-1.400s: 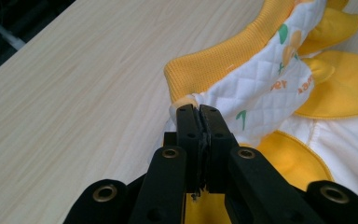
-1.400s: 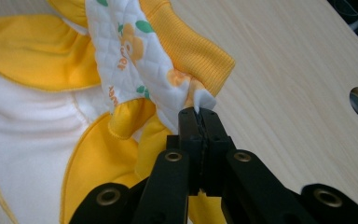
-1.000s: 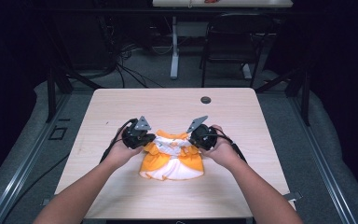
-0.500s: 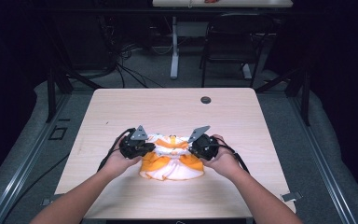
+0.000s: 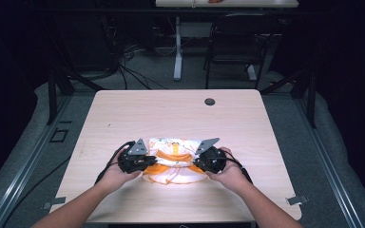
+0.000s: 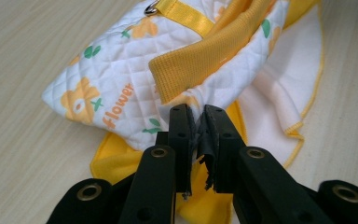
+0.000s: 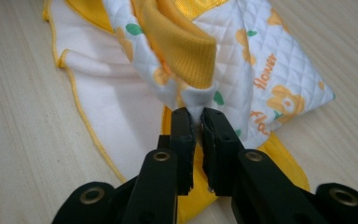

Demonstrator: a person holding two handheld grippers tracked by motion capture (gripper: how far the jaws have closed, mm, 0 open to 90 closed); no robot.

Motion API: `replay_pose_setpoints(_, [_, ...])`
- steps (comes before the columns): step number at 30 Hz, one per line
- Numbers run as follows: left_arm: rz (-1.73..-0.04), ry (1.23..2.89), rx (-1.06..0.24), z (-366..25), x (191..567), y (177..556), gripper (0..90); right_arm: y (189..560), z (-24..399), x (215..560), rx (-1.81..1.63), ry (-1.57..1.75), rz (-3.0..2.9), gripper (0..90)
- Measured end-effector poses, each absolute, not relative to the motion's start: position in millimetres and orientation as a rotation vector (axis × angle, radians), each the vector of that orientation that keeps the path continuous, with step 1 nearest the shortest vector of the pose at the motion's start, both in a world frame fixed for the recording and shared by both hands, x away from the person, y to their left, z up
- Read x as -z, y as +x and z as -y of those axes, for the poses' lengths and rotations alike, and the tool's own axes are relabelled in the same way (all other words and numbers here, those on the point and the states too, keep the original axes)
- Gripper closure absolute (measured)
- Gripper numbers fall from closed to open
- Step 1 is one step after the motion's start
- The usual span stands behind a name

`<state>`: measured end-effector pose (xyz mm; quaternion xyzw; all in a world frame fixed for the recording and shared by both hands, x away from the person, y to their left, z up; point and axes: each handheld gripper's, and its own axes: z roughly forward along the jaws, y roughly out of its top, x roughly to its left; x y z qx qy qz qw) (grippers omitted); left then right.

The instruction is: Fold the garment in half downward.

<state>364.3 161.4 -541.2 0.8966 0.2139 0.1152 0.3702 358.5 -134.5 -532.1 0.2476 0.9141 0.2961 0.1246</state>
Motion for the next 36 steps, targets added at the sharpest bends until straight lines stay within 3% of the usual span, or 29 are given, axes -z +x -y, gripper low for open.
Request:
replay_pose_setpoints(10, [-0.579,2.254,-0.302,-168,524,366,74.0,355,147,524,-0.928,0.813,-2.609,72.5])
replay_pose_setpoints(24, [-0.757,2.23,-0.318,-162,523,405,59.9,391,135,512,-0.919,0.873,-2.573,63.9])
replay_pose_setpoints(36, [-0.644,2.269,-0.231,-150,531,396,52.1,389,118,525,-0.903,0.816,-2.661,59.4])
